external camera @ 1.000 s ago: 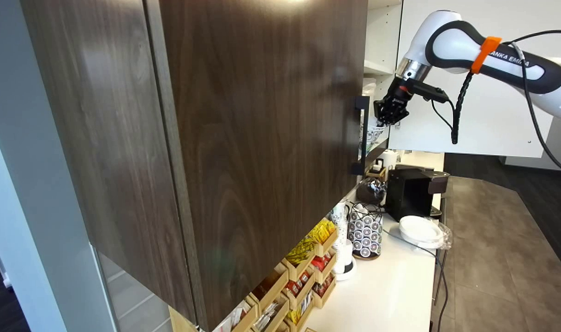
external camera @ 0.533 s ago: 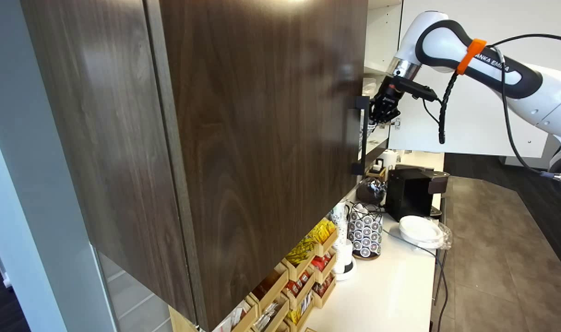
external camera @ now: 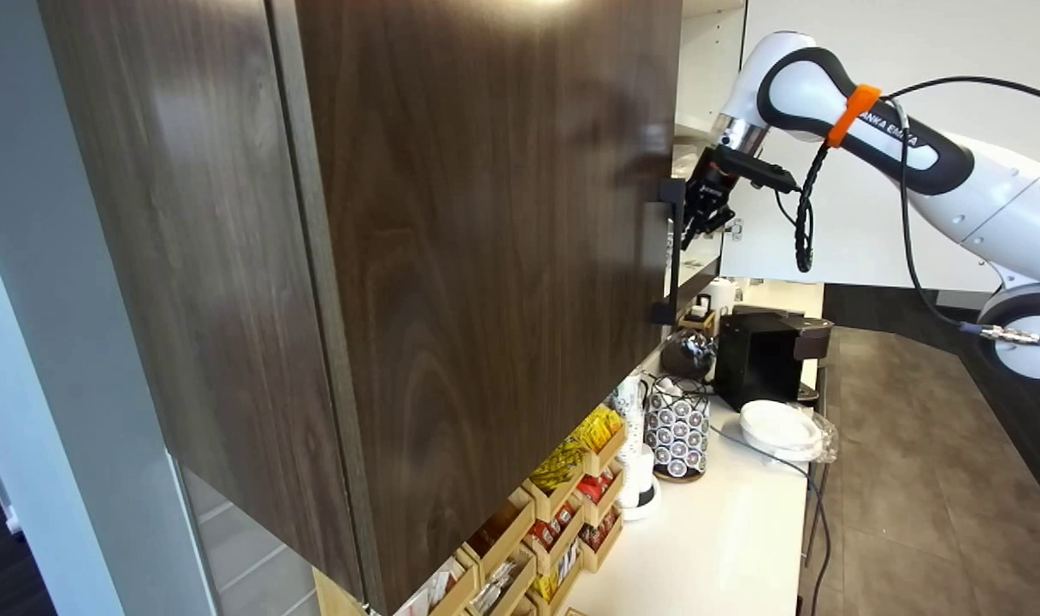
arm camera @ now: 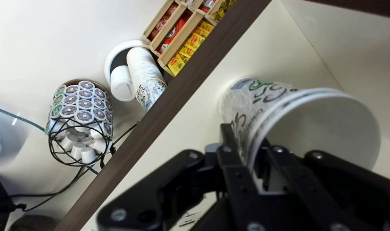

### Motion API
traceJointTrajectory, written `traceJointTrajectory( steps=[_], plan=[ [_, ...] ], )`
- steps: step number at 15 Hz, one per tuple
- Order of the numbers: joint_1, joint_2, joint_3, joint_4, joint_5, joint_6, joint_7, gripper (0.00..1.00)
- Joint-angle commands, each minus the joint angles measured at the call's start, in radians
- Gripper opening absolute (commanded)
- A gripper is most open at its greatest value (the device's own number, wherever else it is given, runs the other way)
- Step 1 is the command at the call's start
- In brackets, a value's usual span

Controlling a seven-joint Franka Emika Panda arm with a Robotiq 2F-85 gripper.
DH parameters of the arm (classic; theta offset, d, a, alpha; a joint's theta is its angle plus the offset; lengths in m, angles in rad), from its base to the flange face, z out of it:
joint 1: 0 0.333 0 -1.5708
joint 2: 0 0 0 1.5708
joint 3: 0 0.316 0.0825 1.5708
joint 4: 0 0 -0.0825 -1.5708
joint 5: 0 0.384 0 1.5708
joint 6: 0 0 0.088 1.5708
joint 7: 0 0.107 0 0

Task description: Pick up the paper cup on the right and put it on the paper cup on the left, pick up the two stacked paper cups from the kitchen counter and put them in the open cabinet

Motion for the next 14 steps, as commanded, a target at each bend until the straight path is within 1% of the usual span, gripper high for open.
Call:
traceJointTrajectory(
  steps=[1,2,7,8,13,14],
  plan=[
    [0.005,0.042,0.003,0.074,0.010,-0.029,0.038,0.51],
    [0.003,0.046,0.004,0.079,0.011,-0.027,0.040,0.60],
    [0.006,0.049,0.002,0.097,0.001,-0.010,0.027,0.97],
    [0.005,0.044,0.000,0.098,-0.004,-0.004,0.021,1.00],
    [-0.004,0.026,-0.007,0.120,-0.020,0.063,-0.024,1.00],
    [0.021,0.088,-0.039,0.245,-0.034,0.023,-0.048,1.00]
  ],
)
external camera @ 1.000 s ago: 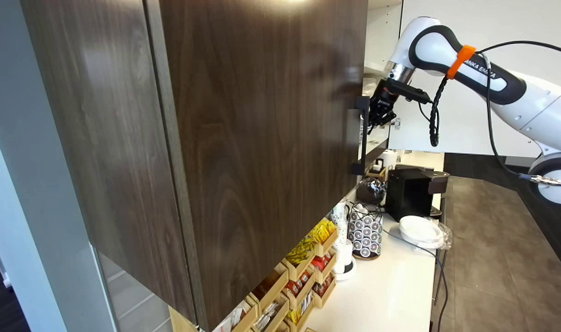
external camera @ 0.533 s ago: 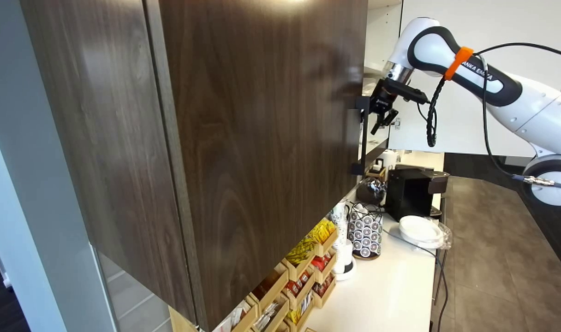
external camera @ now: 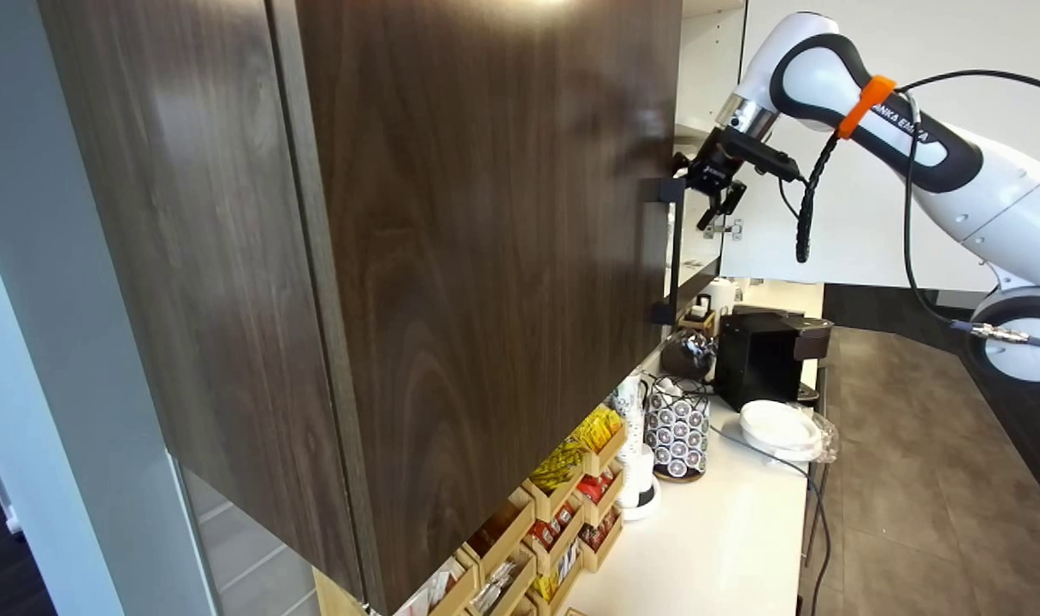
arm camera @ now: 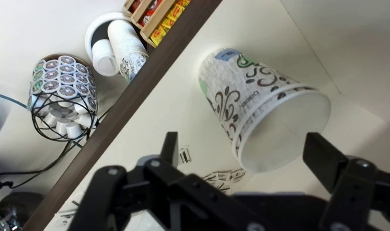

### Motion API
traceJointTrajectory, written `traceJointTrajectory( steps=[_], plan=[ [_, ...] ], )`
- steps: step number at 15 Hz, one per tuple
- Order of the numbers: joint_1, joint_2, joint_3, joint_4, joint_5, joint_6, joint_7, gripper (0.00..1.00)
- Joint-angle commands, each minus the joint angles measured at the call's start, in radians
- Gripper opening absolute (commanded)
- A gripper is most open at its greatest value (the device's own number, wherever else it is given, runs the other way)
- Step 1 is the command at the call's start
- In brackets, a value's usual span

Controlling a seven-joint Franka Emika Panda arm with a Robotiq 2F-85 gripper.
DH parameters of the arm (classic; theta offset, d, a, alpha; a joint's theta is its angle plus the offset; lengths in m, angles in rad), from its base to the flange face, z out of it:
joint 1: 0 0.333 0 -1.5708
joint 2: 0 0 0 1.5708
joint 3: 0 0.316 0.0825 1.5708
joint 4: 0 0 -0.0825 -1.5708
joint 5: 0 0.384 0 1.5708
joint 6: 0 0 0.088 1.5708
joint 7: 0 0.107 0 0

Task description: Pick up the paper cup on the right and put it on the paper cup on the left, pick up the two stacked paper cups from the kitchen counter and put them in the open cabinet

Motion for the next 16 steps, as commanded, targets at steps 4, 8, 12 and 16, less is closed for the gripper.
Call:
traceJointTrajectory(
  steps=[4,8,12,16],
  plan=[
    [0.013,-0.010,-0.062,0.093,-0.051,0.009,-0.234,1.00],
    [-0.013,-0.055,-0.061,0.104,-0.035,0.016,-0.466,1.00],
    [-0.042,-0.102,-0.048,0.110,-0.003,0.003,-0.623,1.00],
    [-0.072,-0.140,-0.040,0.111,0.036,-0.073,-0.689,1.00]
  ],
)
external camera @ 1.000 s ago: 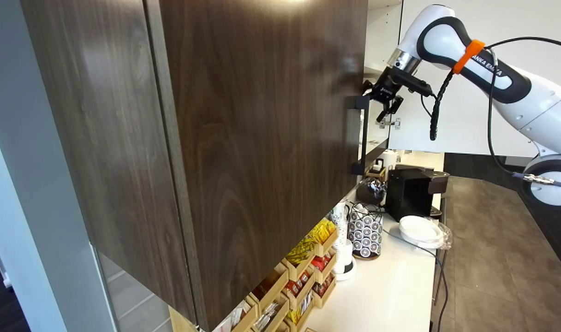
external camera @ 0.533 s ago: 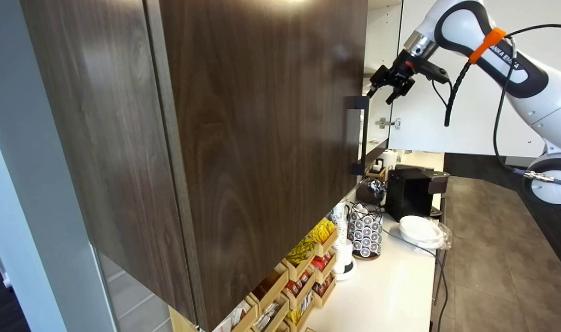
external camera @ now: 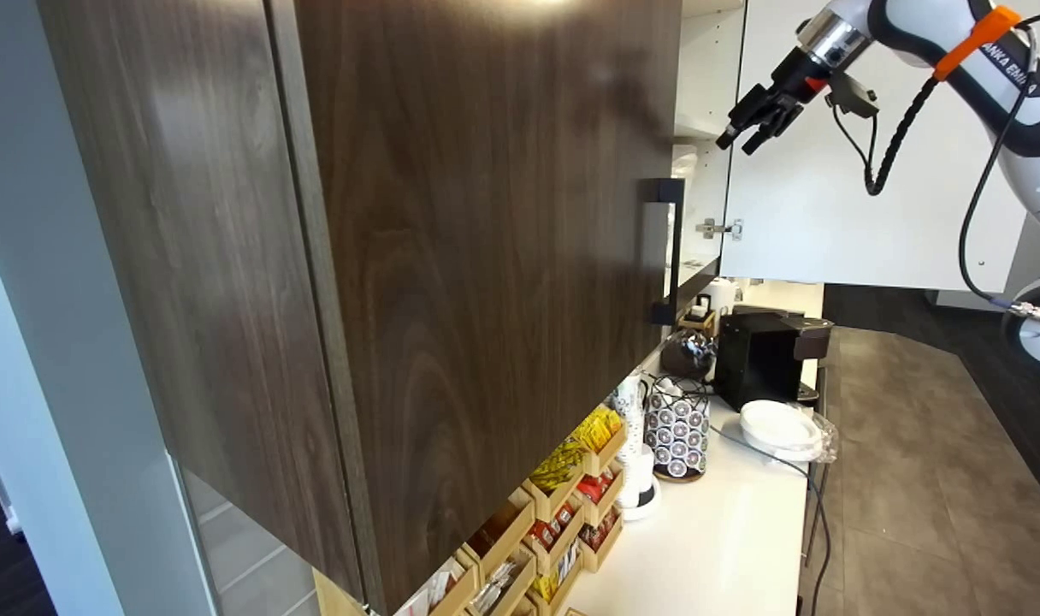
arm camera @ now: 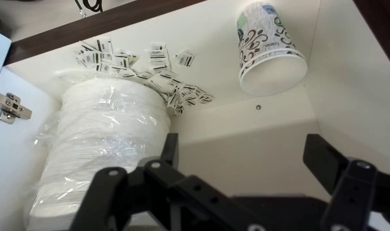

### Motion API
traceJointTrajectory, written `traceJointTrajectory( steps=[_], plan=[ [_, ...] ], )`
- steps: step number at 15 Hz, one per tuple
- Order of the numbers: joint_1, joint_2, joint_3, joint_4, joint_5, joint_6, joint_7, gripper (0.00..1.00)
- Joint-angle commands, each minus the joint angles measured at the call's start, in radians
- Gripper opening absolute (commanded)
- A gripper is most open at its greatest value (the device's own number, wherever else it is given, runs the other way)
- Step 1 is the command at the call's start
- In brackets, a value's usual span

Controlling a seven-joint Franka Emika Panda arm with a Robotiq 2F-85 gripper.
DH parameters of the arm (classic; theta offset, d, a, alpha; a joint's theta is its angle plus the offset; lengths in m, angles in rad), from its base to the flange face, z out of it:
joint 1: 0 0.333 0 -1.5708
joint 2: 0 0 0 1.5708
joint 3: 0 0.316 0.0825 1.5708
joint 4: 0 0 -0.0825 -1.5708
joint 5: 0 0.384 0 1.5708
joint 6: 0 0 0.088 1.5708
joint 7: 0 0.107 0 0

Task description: Pick up the paper cup on the right and put it on the paper cup on the left, pick up the two stacked paper cups from the kitchen counter and put them in the open cabinet

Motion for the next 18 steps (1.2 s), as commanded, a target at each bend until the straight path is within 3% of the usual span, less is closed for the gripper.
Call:
traceJointTrajectory(
  steps=[1,9,18],
  plan=[
    [-0.042,-0.034,0.019,0.000,0.065,-0.094,-0.065,1.00],
    [-0.103,-0.093,0.020,0.001,0.178,-0.281,-0.164,1.00],
    [-0.088,-0.093,0.013,0.001,0.153,-0.258,-0.167,1.00]
  ],
)
